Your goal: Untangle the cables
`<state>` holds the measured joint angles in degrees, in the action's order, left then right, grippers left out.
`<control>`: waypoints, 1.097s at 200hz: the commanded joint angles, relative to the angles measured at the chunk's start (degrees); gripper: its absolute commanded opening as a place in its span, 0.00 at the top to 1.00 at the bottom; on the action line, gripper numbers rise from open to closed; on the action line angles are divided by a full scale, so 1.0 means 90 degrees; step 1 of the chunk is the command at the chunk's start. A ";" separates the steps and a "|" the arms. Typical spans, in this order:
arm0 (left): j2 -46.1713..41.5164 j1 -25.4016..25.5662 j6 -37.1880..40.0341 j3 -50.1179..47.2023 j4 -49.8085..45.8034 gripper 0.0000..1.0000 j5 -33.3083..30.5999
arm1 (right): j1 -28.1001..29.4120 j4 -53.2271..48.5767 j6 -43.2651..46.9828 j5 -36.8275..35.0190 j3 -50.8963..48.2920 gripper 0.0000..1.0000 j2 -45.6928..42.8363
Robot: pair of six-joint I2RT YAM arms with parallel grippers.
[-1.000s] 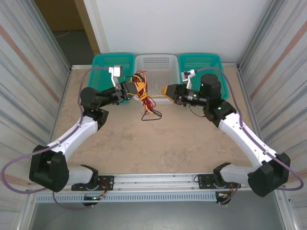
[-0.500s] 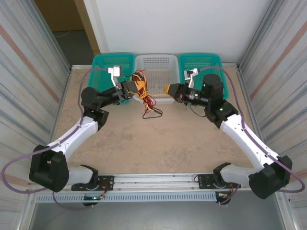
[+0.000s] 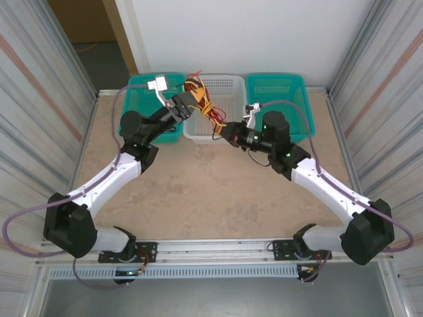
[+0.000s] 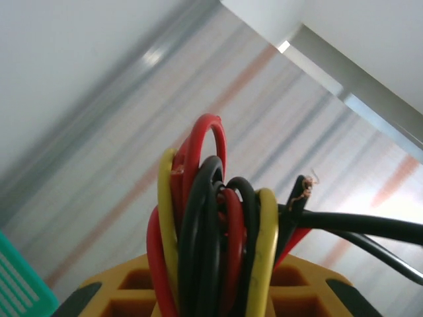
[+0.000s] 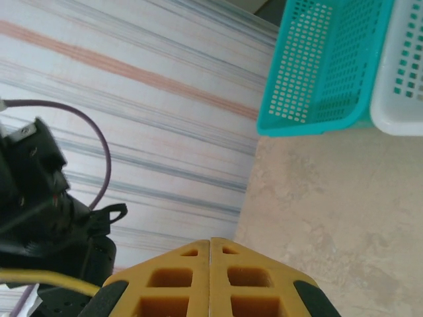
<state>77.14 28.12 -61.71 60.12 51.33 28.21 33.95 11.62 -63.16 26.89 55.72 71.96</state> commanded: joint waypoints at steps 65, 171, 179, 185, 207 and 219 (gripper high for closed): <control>-0.0699 0.0626 0.4709 0.0456 -0.2978 1.00 -0.4338 | 0.1138 -0.1032 0.0621 -0.1708 -0.0220 1.00 -0.1394; -0.1476 0.0400 0.3432 -0.1053 -0.3155 1.00 -0.2127 | -0.0879 -0.3196 0.1724 -0.0839 0.2818 1.00 -0.0854; -0.1445 0.0405 0.3371 -0.0928 -0.3219 1.00 -0.1574 | -0.1136 -0.3232 0.1734 -0.0563 0.3016 1.00 -0.0607; -0.1402 0.0409 0.3276 -0.0841 -0.3204 1.00 -0.1149 | -0.1295 -0.3241 0.1730 -0.0349 0.3144 1.00 -0.0419; -0.1249 0.0473 0.2813 -0.0557 -0.2950 1.00 0.0167 | -0.1694 -0.3125 0.1688 0.0280 0.3524 1.00 0.0260; -0.1238 0.0518 0.2523 -0.0518 -0.2677 1.00 0.0573 | -0.1855 -0.2969 0.1636 0.0414 0.3575 1.00 0.0535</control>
<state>66.06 32.32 -33.39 52.31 24.01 18.41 20.08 -17.17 -49.71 24.67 85.19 72.82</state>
